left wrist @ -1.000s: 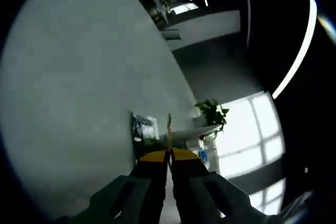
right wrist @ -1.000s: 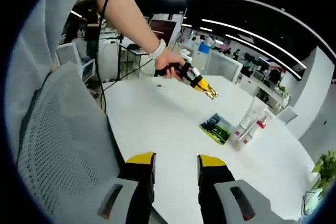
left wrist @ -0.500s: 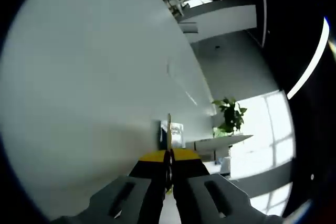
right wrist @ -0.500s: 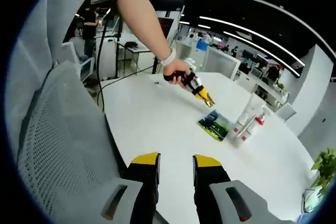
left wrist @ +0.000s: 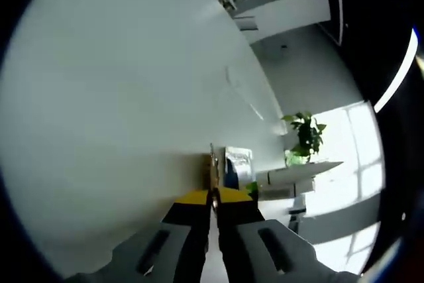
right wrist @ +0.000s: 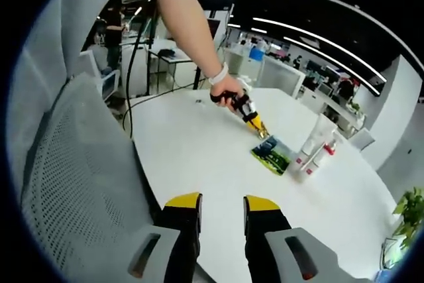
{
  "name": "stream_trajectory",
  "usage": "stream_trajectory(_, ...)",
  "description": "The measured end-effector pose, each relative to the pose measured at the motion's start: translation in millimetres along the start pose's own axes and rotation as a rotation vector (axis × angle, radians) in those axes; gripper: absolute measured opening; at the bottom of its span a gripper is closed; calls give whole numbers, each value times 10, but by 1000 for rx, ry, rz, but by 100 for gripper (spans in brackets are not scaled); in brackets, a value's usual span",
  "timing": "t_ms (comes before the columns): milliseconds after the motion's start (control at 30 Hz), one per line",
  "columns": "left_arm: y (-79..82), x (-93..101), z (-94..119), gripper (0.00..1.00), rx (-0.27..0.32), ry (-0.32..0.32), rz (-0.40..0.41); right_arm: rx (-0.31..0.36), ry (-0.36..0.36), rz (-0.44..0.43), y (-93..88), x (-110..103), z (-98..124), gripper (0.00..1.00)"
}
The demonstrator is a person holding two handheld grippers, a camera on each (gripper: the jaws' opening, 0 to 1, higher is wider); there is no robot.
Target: Arrange the skincare products in the storage area until every visible bottle or jar stands upright without overlapping.
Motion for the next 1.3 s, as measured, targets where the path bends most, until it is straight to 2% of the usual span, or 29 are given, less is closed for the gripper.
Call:
stream_trajectory(200,-29,-26,13,3,-58,56,-77,-20,25,-3,-31,-40,-18,22)
stream_trajectory(367,-8,-1,-8,4,-58,82,-111,-27,32,-4,-43,-47,-23,21)
stream_trajectory(567,-35,14,31,6,-139,135,-162,-39,38,5,-58,-56,-22,21)
stream_trajectory(633,-21,3,65,8,-171,162,-192,-38,39,5,-56,-59,-22,20)
stream_trajectory(833,82,3,102,14,-199,212,-261,-35,39,12,-51,-60,-17,19)
stream_trajectory(967,125,-5,141,20,-206,237,-282,-41,42,21,-58,-62,-15,20)
stream_trajectory(1067,156,16,200,25,-197,225,-260,-36,40,20,-50,-59,-15,19)
stream_trajectory(1133,215,43,291,25,-187,216,-250,-36,38,23,-51,-55,-13,19)
stream_trajectory(1300,443,-65,682,32,-145,254,-338,-29,40,29,-38,-62,-10,19)
Point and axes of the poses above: the point that each gripper's makers call its tool centre point, and the gripper's own axes: z roughly backward along the fingers, x roughly to its right, y roughly out of its top, the point moved 4 cm from there along z, roughly backward along the fingers, and after that the axes turned 12 degrees about x, right-handed, at the moved point
